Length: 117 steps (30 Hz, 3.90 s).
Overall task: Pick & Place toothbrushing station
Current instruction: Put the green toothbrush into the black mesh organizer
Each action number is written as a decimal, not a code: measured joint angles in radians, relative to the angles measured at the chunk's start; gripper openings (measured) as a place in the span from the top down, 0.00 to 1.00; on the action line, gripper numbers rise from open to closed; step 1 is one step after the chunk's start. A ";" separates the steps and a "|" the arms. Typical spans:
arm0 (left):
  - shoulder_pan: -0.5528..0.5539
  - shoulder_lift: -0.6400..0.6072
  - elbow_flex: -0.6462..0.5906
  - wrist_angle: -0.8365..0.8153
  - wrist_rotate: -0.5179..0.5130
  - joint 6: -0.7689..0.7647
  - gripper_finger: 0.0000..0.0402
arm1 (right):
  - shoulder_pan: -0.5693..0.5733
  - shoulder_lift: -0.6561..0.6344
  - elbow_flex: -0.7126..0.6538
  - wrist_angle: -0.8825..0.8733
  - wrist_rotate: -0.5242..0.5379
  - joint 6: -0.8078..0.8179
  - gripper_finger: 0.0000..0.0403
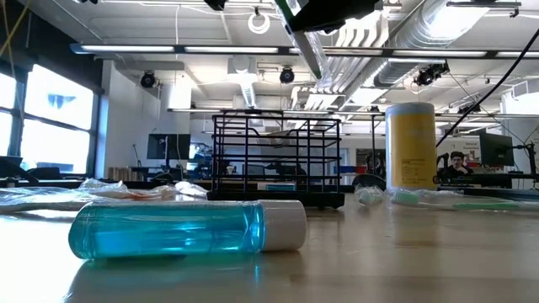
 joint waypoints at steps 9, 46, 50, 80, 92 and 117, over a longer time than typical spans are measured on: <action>0.004 0.054 0.000 0.091 0.004 0.005 0.50 | 0.000 0.000 0.000 -0.010 0.000 -0.002 0.94; -0.003 -0.096 0.000 -0.077 -0.047 -0.088 0.99 | 0.008 -0.149 0.001 -0.291 0.182 0.203 0.47; -0.003 -0.209 0.017 -0.280 -0.176 -0.149 0.99 | 0.008 -0.190 0.001 -0.388 0.181 0.270 0.49; 0.066 -0.113 0.217 -0.859 -0.427 -0.608 0.99 | -0.098 -0.196 -0.094 -0.337 0.154 0.263 0.54; 0.071 -0.041 0.204 -0.828 -0.379 -0.670 0.99 | -0.098 -0.195 -0.095 -0.343 0.155 0.264 0.54; 0.077 0.099 0.194 -0.792 -0.363 -0.795 0.95 | -0.098 -0.195 -0.172 -0.321 0.153 0.271 0.54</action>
